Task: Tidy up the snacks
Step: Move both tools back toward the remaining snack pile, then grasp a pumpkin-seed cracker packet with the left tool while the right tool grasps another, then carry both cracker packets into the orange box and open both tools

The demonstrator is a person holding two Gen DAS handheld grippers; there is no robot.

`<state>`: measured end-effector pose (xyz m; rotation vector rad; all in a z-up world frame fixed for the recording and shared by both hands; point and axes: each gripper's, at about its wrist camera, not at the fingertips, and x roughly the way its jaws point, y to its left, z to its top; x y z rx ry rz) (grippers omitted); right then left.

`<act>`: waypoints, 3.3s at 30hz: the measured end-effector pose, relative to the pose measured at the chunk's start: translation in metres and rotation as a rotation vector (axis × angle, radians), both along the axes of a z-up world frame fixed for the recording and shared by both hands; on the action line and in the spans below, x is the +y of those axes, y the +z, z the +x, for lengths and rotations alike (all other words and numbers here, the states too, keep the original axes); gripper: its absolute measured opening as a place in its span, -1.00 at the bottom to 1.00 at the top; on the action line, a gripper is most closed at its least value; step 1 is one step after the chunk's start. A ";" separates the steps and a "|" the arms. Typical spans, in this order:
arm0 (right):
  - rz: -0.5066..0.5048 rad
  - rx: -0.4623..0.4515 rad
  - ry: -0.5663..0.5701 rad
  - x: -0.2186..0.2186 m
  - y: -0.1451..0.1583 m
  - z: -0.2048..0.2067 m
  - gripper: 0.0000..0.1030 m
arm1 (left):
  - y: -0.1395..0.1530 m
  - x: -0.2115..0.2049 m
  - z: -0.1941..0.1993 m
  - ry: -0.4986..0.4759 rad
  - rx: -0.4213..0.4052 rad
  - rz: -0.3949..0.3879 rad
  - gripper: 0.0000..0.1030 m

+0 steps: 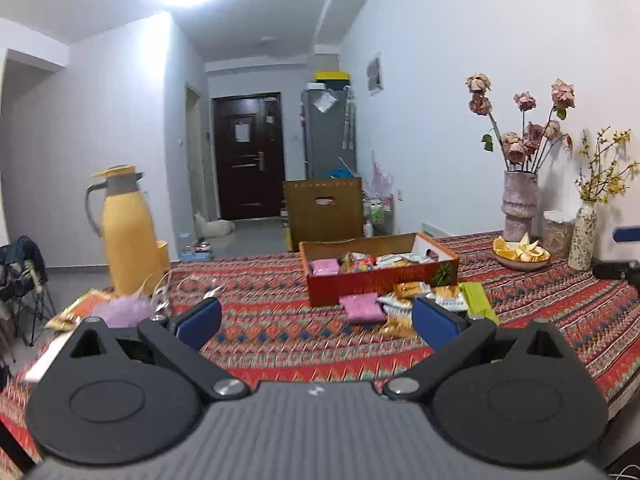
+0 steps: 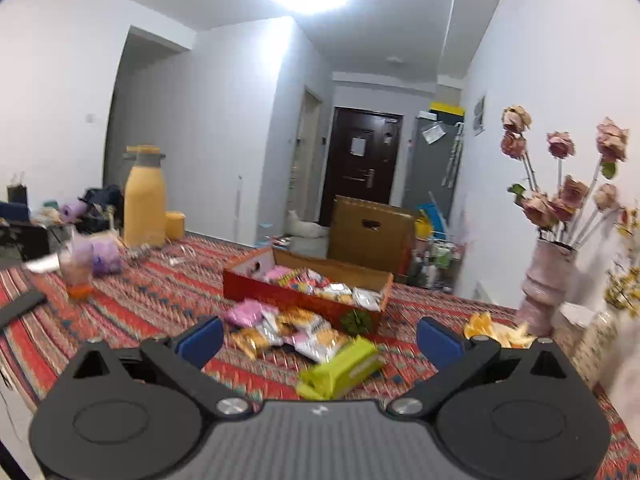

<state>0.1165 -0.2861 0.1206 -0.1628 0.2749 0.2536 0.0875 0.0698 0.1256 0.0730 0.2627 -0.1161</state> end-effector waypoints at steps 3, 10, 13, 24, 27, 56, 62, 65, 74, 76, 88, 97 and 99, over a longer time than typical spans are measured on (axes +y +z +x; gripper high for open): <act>0.027 0.023 -0.029 0.006 -0.033 -0.018 1.00 | -0.027 -0.001 -0.012 0.055 0.004 -0.035 1.00; 0.097 0.197 -0.069 0.020 -0.104 -0.023 1.00 | -0.065 -0.008 0.001 0.080 0.125 -0.038 1.00; 0.113 0.215 -0.051 0.025 -0.113 -0.021 1.00 | -0.070 -0.013 0.008 0.054 0.133 -0.044 1.00; 0.158 0.231 -0.074 0.029 -0.115 0.018 0.99 | -0.086 -0.034 0.064 -0.003 0.234 -0.056 1.00; 0.167 0.241 -0.086 0.024 -0.113 0.040 0.95 | -0.086 -0.045 0.091 -0.047 0.253 -0.050 1.00; 0.071 0.412 -0.136 0.043 -0.136 0.311 0.13 | -0.153 -0.133 0.303 -0.283 0.403 0.045 -0.06; 0.119 0.406 -0.121 0.034 -0.137 0.321 0.00 | -0.152 -0.130 0.302 -0.272 0.405 0.039 -0.14; 0.111 0.396 -0.114 0.038 -0.136 0.319 -0.10 | -0.142 -0.125 0.294 -0.263 0.434 0.020 -0.16; 0.115 0.297 -0.071 0.044 -0.104 0.224 -0.11 | -0.099 -0.080 0.192 -0.185 0.366 -0.154 -0.16; 0.151 0.311 -0.031 0.050 -0.104 0.193 -0.11 | -0.098 -0.073 0.169 -0.150 0.365 -0.166 -0.16; 0.168 0.429 0.068 0.065 -0.128 0.072 -0.10 | -0.099 -0.051 0.099 -0.021 0.380 -0.152 -0.16; 0.174 0.389 0.068 0.059 -0.119 0.055 -0.10 | -0.086 -0.060 0.085 -0.035 0.331 -0.147 -0.16; 0.176 0.385 0.065 0.058 -0.118 0.056 -0.10 | -0.085 -0.060 0.085 -0.033 0.327 -0.146 -0.16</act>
